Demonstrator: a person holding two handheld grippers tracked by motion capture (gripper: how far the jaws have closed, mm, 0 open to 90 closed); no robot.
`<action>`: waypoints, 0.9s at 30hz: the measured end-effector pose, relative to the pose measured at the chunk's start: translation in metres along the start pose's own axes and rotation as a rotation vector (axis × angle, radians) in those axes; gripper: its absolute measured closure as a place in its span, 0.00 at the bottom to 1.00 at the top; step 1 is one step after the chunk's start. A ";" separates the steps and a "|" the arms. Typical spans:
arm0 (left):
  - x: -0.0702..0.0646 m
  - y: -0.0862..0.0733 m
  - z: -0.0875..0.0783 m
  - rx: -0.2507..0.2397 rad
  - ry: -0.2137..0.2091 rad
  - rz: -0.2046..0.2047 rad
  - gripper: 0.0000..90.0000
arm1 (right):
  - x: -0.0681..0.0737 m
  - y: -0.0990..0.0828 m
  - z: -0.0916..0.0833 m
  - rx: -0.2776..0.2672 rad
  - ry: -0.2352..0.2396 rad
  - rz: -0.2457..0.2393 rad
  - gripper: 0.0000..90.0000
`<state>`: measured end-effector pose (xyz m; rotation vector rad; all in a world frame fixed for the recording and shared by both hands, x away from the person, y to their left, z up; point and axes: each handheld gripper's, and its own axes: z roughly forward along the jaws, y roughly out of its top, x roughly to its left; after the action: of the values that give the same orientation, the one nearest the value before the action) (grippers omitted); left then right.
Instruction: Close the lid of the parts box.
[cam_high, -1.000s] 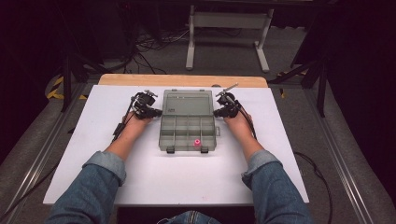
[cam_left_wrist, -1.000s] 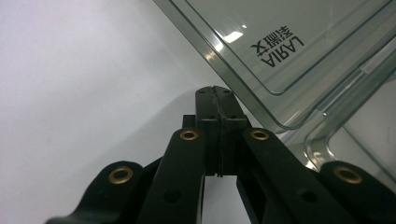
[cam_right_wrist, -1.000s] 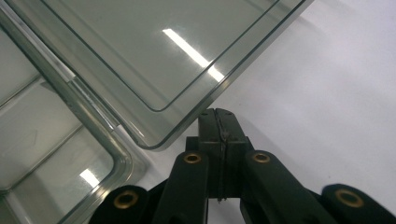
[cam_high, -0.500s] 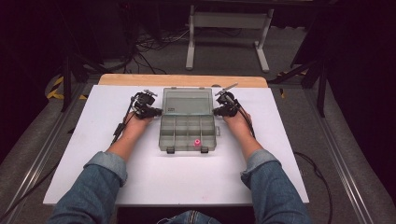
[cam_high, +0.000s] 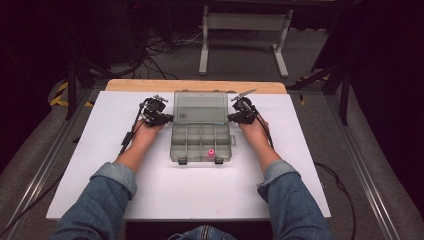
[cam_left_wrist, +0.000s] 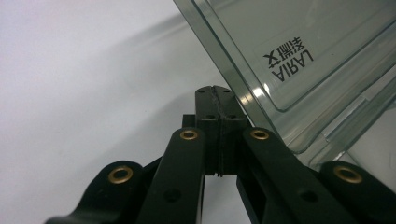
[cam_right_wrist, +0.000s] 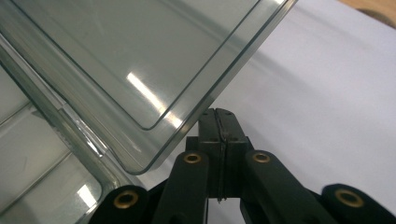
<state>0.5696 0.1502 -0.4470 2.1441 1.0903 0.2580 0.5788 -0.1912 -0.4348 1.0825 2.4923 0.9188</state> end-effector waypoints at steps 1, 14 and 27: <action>0.000 0.000 0.000 -0.003 0.003 0.002 1.00 | 0.000 0.000 0.000 -0.005 -0.003 -0.001 1.00; -0.003 0.003 -0.005 -0.061 0.024 0.003 1.00 | 0.001 0.004 -0.008 -0.062 -0.026 -0.009 1.00; -0.004 0.004 -0.008 -0.086 0.024 -0.010 1.00 | 0.002 0.007 -0.014 -0.104 -0.042 -0.006 1.00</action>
<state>0.5661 0.1494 -0.4375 2.0640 1.0833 0.3211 0.5748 -0.1929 -0.4197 1.0492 2.3849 1.0010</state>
